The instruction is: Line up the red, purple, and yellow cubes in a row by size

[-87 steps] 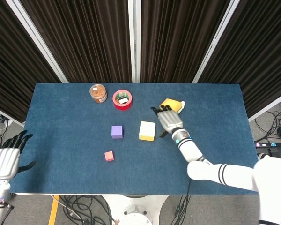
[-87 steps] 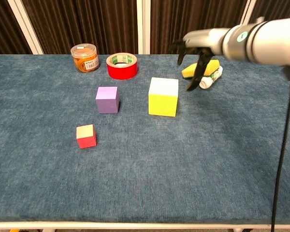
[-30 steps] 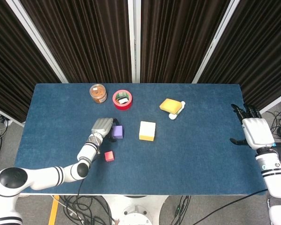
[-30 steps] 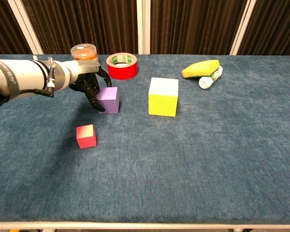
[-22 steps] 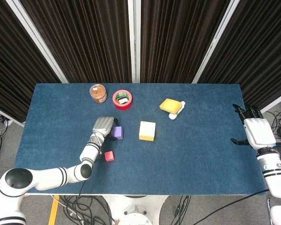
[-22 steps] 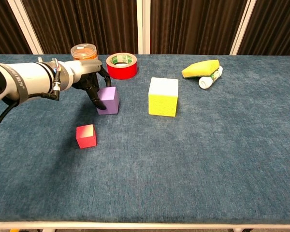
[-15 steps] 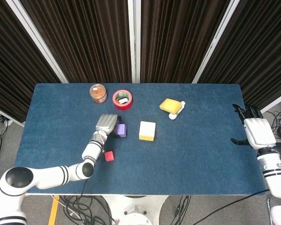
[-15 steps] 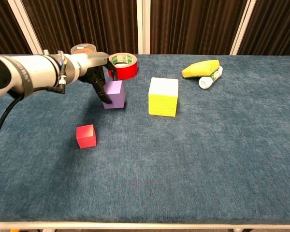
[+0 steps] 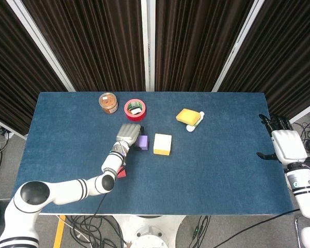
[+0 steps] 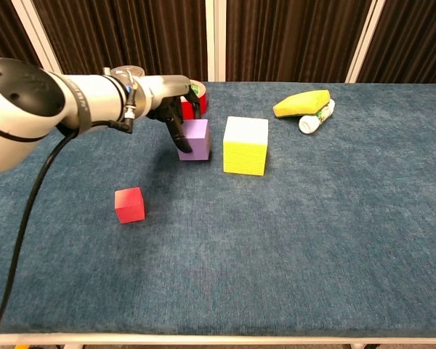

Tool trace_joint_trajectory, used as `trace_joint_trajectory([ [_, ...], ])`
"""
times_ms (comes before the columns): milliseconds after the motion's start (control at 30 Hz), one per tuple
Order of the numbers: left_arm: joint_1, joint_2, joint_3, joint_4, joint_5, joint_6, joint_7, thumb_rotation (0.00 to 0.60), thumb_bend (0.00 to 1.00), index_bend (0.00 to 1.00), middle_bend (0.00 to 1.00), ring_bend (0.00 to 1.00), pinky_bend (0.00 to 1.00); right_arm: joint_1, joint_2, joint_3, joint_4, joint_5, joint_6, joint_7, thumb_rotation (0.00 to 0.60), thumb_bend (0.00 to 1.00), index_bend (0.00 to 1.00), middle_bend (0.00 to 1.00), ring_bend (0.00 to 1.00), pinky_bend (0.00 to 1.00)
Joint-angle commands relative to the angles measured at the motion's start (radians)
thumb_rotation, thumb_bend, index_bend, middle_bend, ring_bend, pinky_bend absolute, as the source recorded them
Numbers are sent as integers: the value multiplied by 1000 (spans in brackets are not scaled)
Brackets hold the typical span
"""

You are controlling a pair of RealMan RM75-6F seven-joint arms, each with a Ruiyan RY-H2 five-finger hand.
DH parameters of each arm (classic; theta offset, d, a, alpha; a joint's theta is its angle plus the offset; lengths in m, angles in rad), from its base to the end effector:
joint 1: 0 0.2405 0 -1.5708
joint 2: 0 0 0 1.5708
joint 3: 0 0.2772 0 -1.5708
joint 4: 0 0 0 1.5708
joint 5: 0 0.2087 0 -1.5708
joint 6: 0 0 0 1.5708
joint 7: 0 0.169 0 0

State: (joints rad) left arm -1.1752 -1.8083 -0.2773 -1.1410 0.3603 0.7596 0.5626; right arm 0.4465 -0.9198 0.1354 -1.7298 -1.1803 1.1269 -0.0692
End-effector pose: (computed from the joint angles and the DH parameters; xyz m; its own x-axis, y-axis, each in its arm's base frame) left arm -0.0703 0.4524 -0.1086 0.3421 0.4759 0.8102 0.9396 -0.1821 -0.2898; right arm -0.2760 -0.3301 0.2052 0.4617 -0.1123 0.8799 -0.8870 -0.0506 0.4590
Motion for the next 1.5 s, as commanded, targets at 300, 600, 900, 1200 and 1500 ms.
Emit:
trace_joint_trajectory([
  [300,-59,-32,-16,1,-113,0,62,600,221,570,910,947,1000,-16,8,9,8,-1,-4,11,600,0,0,188,0,0],
  [600,-81,-44,4,6,-94,51,108,600,220,569,908,947,1000,-26,10,16,17,-7,-7,25,600,0,0,188,0,0],
  [900,-82,-66,-15,51,-121,23,114,600,220,567,907,946,1000,-31,10,22,24,-7,-14,29,600,0,0,188,0,0],
  [1200,-96,-87,-30,74,-142,14,130,600,218,563,906,946,1000,-34,11,29,23,-6,-17,26,600,0,0,187,0,0],
  [1500,-105,-97,-40,84,-155,14,148,600,216,550,902,946,1000,-38,14,33,22,-2,-20,23,600,0,0,188,0,0],
])
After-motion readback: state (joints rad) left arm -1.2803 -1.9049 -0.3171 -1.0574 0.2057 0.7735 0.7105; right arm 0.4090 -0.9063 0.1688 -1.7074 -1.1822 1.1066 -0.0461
